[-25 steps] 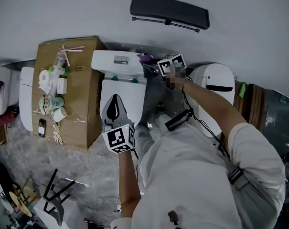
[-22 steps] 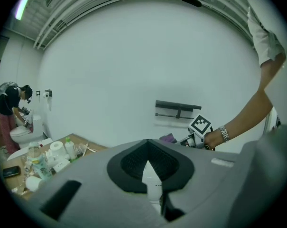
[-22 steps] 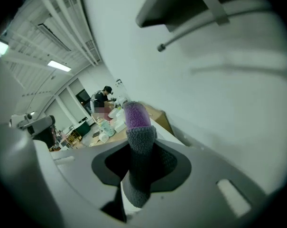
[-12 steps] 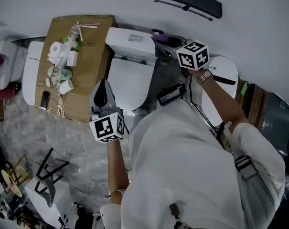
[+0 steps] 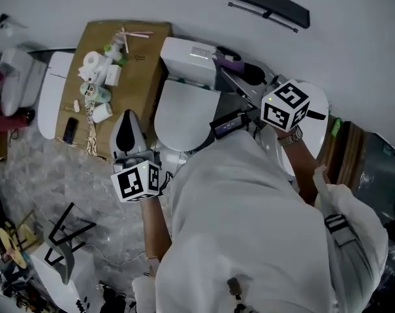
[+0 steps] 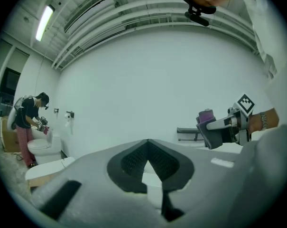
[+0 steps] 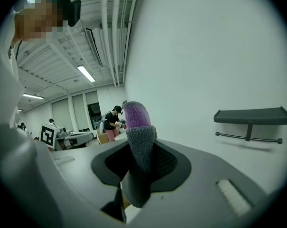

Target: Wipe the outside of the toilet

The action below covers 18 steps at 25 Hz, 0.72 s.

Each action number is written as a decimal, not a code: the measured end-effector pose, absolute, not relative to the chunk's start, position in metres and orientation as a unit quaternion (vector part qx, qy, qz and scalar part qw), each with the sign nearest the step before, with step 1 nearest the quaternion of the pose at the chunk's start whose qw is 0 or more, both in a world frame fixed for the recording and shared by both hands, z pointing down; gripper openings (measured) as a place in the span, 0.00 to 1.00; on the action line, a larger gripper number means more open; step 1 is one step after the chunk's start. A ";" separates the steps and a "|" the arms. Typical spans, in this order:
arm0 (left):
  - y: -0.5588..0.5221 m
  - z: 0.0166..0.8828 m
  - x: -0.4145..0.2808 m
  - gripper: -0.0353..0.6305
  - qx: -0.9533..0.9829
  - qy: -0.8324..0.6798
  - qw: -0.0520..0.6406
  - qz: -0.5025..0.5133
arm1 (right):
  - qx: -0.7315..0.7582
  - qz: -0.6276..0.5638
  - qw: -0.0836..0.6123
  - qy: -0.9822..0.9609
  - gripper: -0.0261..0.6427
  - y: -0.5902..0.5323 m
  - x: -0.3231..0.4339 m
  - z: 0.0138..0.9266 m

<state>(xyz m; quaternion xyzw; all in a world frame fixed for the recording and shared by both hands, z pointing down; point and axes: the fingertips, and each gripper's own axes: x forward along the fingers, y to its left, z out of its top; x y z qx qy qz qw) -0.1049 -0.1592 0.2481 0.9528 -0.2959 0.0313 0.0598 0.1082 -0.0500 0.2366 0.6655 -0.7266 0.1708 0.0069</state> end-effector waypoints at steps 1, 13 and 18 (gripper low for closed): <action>-0.160 0.244 -0.108 0.06 0.955 -0.291 0.055 0.028 | 0.663 0.163 -0.001 -0.731 0.19 -0.051 0.098 0.227; -0.143 0.208 -0.154 0.06 0.960 -0.278 0.040 -0.013 | 0.604 0.094 0.011 -0.791 0.19 -0.068 -0.010 0.185; -0.149 0.204 -0.179 0.06 0.951 -0.304 0.047 -0.028 | 0.595 0.098 0.005 -0.798 0.19 -0.080 -0.026 0.189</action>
